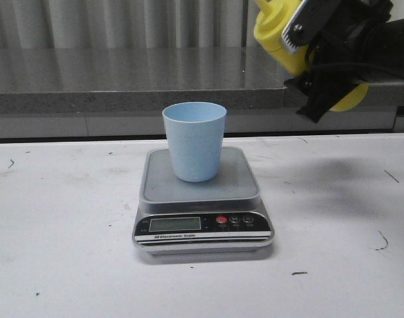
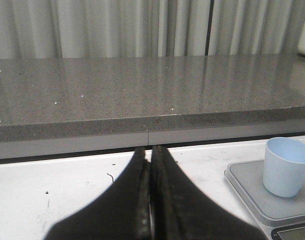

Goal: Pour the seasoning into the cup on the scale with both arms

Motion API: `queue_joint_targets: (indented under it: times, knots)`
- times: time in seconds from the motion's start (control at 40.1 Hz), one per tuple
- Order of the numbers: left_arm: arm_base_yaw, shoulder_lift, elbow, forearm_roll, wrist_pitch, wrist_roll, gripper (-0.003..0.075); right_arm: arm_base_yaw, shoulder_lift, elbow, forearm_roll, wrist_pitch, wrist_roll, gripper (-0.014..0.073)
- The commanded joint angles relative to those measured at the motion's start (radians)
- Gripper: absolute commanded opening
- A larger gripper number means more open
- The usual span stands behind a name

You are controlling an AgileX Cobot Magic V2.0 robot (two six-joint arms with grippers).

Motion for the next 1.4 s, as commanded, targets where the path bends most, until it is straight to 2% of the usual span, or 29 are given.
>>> queue_joint_targets:
  times: [0.0,0.125,0.249,0.424,0.748,0.948,1.222,1.297,1.372]
  knots:
    - [0.0,0.015,-0.025,-0.009,-0.088,-0.01,-0.002,0.0,-0.058,-0.058,-0.007,-0.124,-0.243,0.0077]
    - [0.0,0.015,-0.025,-0.009,-0.088,-0.01,-0.002,0.0,-0.058,-0.092,-0.009,-0.143,-0.418,0.0077]
    - [0.0,0.015,-0.025,-0.009,-0.088,-0.01,-0.002,0.0,-0.058,-0.123,-0.035,-0.145,-0.535,0.0077]
    - [0.0,0.015,-0.025,-0.009,-0.088,-0.01,-0.002,0.0,-0.058,-0.177,-0.151,-0.143,-0.741,0.0077]
    - [0.0,0.015,-0.025,-0.009,-0.088,-0.01,-0.002,0.008,-0.062,-0.252,-0.24,-0.127,-0.95,0.0077]
    - [0.0,0.015,-0.025,-0.009,-0.088,-0.01,-0.002,0.043,-0.062,-0.275,-0.244,-0.125,-1.028,0.0077]
    - [0.0,0.015,-0.025,-0.009,-0.088,-0.01,-0.002,0.065,-0.061,-0.276,-0.236,-0.119,-1.029,0.0077]
    - [0.0,0.015,-0.025,-0.009,-0.088,-0.01,-0.002,0.065,-0.061,-0.276,-0.208,-0.119,-1.005,0.0077]
    - [0.0,0.015,-0.025,-0.009,-0.088,-0.01,-0.002,0.065,-0.061,-0.276,-0.148,-0.119,-0.925,0.0077]
